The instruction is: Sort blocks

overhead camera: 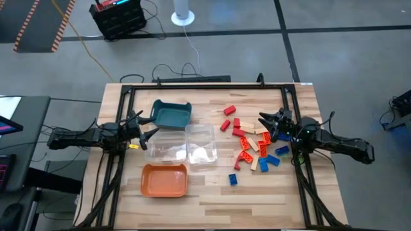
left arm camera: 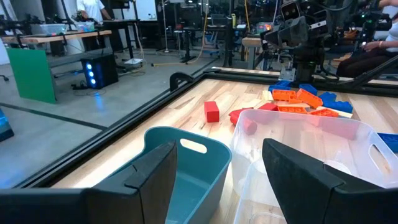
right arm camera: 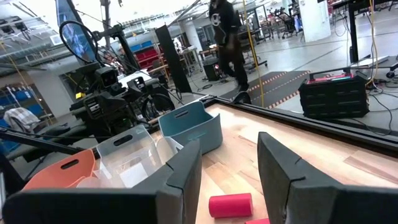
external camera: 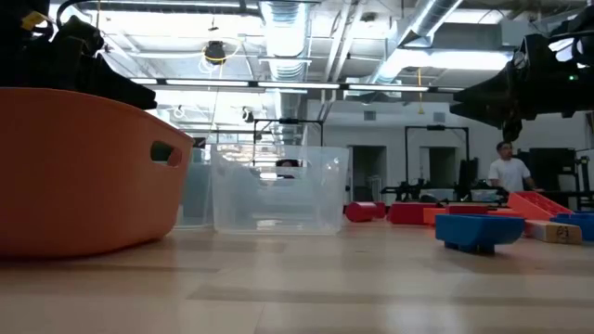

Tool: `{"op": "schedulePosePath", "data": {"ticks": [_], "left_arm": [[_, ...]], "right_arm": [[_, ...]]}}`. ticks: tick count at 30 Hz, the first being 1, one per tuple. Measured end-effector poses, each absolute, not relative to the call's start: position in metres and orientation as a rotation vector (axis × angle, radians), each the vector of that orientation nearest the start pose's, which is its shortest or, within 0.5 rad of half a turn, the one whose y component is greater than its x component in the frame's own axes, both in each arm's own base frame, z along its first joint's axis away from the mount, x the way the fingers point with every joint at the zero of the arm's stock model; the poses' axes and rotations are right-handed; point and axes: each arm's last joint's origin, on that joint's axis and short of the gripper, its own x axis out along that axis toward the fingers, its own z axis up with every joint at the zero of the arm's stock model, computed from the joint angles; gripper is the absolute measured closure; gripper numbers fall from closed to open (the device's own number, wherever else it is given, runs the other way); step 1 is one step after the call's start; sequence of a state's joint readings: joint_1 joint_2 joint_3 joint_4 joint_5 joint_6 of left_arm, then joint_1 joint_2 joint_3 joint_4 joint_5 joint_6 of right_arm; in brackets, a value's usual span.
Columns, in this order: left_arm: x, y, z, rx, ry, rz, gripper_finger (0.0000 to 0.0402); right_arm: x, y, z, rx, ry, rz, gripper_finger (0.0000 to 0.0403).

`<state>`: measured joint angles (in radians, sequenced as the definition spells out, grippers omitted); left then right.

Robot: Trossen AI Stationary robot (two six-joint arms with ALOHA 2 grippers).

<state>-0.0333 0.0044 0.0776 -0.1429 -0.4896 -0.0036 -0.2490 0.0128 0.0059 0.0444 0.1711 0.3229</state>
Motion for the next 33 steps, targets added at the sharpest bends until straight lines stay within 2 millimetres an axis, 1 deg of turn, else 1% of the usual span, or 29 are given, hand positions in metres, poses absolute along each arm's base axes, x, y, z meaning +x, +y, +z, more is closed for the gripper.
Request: {"op": "schedulePosePath", "data": {"ticks": [18,22,30,33], "left_arm": [[0.0894,0.0107,0.176,0.015,0.067,0.456,0.0171],[0.0897,0.0107,0.1787,0.006,0.035,0.457,0.0171],[0.0898,0.0106,0.1847,-0.147,-0.062,0.453,0.0171],[0.0898,0.0107,0.1853,-0.133,-0.068,0.458,0.0171]], "right_arm": [[0.0933,-0.029,0.1689,0.317,-0.107,-0.417,0.0267],[0.0933,-0.029,0.1689,0.317,-0.107,-0.417,0.0267],[0.0933,-0.029,0.1689,0.317,-0.107,-0.417,0.0267],[0.0933,-0.0292,0.1689,0.316,-0.107,-0.42,0.0267]]}}
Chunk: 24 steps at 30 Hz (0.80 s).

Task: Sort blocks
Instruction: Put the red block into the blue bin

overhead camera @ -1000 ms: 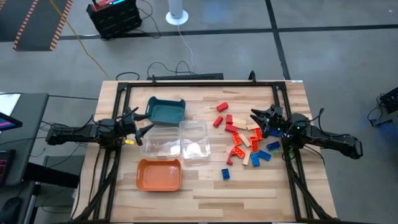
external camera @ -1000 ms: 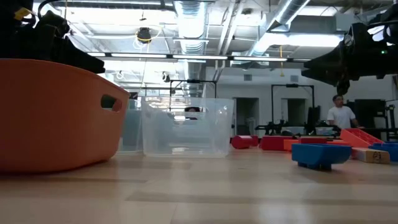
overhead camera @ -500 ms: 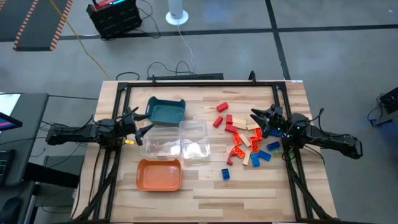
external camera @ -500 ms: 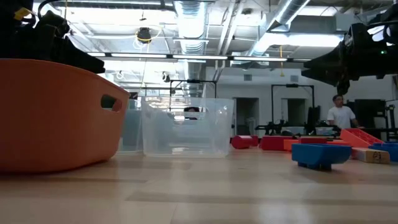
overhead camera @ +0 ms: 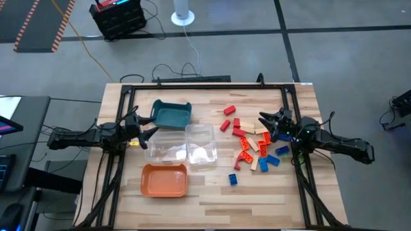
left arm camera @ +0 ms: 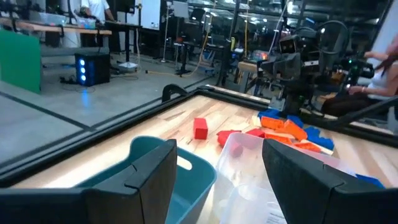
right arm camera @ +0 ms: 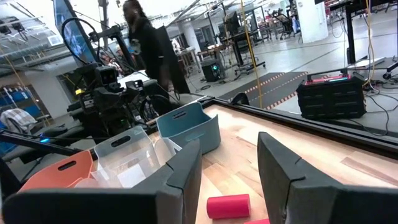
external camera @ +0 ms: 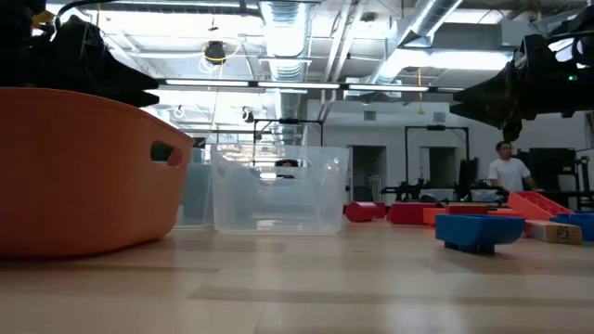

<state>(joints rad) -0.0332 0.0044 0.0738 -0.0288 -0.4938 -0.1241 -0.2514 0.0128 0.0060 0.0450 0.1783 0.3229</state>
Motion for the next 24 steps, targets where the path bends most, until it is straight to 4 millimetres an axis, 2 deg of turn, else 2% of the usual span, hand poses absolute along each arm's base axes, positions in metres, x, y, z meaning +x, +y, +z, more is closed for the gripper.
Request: {"op": "schedulePosePath", "data": {"ticks": [17,24], "left_arm": [[0.0896,0.0115,0.185,-0.201,-0.081,0.485,0.0171],[0.0921,0.009,0.1855,-0.082,-0.05,0.393,0.0171]], "right_arm": [[0.0922,-0.0309,0.1748,0.347,-0.18,-0.429,0.0267],[0.0926,-0.0312,0.1698,0.342,-0.127,-0.441,0.0267]]}}
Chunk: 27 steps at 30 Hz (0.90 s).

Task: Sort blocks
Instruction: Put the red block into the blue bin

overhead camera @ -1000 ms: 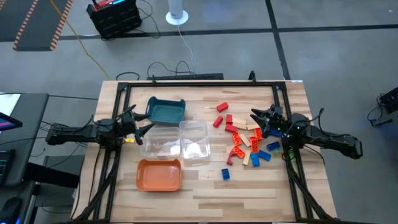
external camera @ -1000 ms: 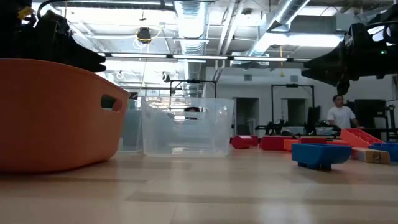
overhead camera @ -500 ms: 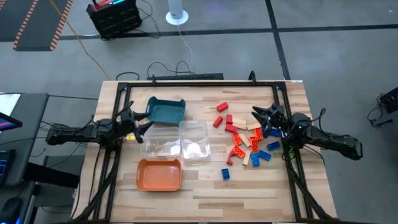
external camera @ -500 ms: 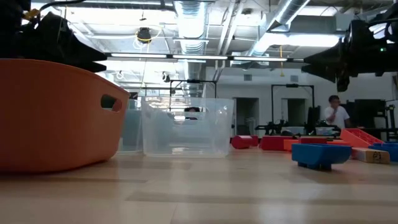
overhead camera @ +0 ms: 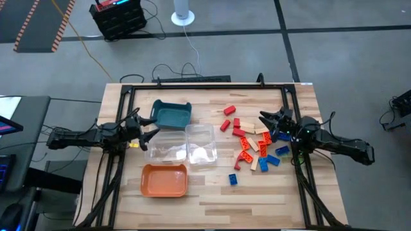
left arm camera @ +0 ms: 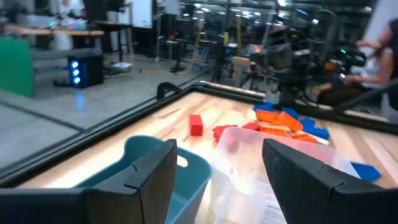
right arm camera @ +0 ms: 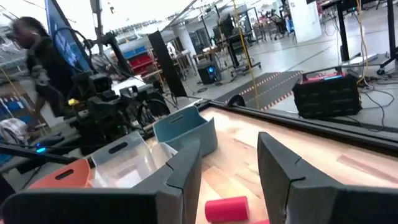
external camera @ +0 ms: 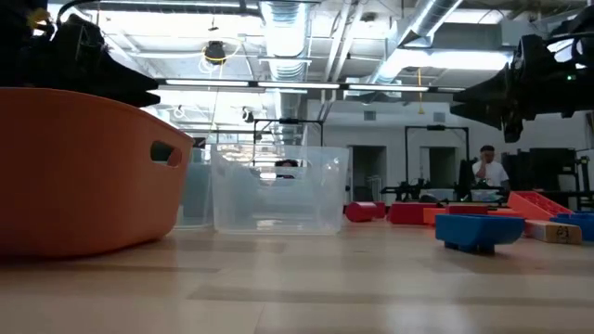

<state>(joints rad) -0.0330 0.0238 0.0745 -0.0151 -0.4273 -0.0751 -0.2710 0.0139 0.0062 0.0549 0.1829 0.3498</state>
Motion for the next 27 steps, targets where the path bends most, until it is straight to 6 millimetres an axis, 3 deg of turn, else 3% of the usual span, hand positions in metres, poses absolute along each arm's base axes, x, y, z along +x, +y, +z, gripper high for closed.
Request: {"op": "schedulePosePath", "data": {"ticks": [6,11,18,22,27], "left_arm": [[0.093,0.006,0.186,-0.056,-0.05,0.279,0.0171],[0.093,0.006,0.192,-0.144,-0.09,0.289,0.0171],[0.098,0.009,0.229,-0.125,0.033,0.4,0.0192],[0.12,0.01,0.254,-0.063,0.162,0.44,0.0207],[0.172,0.02,0.274,0.034,0.344,0.47,0.0215]], "right_arm": [[0.092,-0.031,0.173,0.289,-0.147,-0.439,0.0267],[0.091,-0.034,0.177,0.311,-0.201,-0.474,0.0267],[0.098,-0.033,0.172,0.319,-0.096,-0.436,0.027],[0.107,-0.032,0.177,0.279,0.009,-0.418,0.0268],[0.122,-0.031,0.182,0.236,0.118,-0.411,0.0268]]}}
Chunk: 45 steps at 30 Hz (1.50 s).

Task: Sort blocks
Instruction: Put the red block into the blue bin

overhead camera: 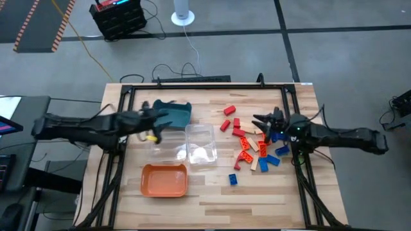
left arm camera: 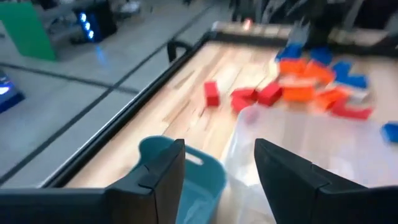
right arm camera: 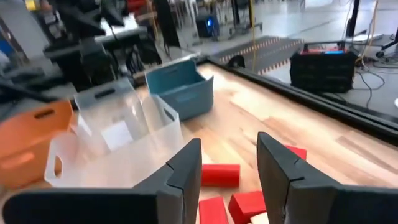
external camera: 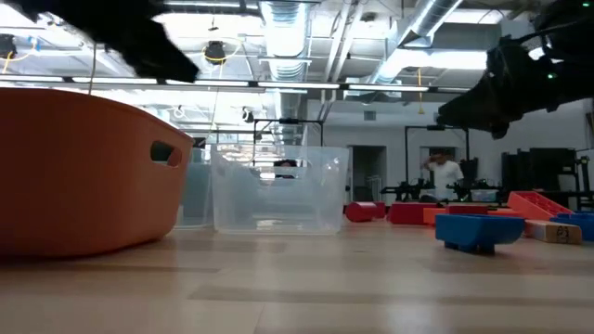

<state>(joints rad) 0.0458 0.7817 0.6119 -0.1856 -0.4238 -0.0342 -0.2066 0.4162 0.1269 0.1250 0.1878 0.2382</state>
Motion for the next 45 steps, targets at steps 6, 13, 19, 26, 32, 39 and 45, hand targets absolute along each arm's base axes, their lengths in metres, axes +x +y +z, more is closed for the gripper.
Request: {"op": "schedulePosePath", "data": {"ticks": [6,13,19,26,32,39,45], "left_arm": [[0.244,0.041,0.298,0.075,0.481,0.414,0.0217],[0.323,0.072,0.303,0.032,0.655,0.253,0.0217],[0.373,0.083,0.29,0.051,0.787,0.179,0.0217],[0.387,0.084,0.285,0.105,0.836,0.146,0.0217],[0.379,0.081,0.279,0.15,0.726,0.143,0.0217],[0.337,0.064,0.287,0.21,0.514,0.188,0.0217],[0.304,0.053,0.302,0.186,0.442,0.246,0.0217]], "right_arm": [[0.132,-0.03,0.183,0.252,0.098,-0.475,0.0268],[0.136,-0.02,0.182,0.263,0.103,-0.486,0.0268],[0.136,-0.011,0.18,0.251,0.131,-0.438,0.0268],[0.135,-0.01,0.167,0.247,0.257,-0.465,0.0268],[0.152,0.005,0.176,0.204,0.408,-0.377,0.0268],[0.193,0.048,0.197,-0.064,0.724,-0.163,0.0268],[0.238,0.081,0.211,-0.348,0.909,-0.007,0.0268]]}}
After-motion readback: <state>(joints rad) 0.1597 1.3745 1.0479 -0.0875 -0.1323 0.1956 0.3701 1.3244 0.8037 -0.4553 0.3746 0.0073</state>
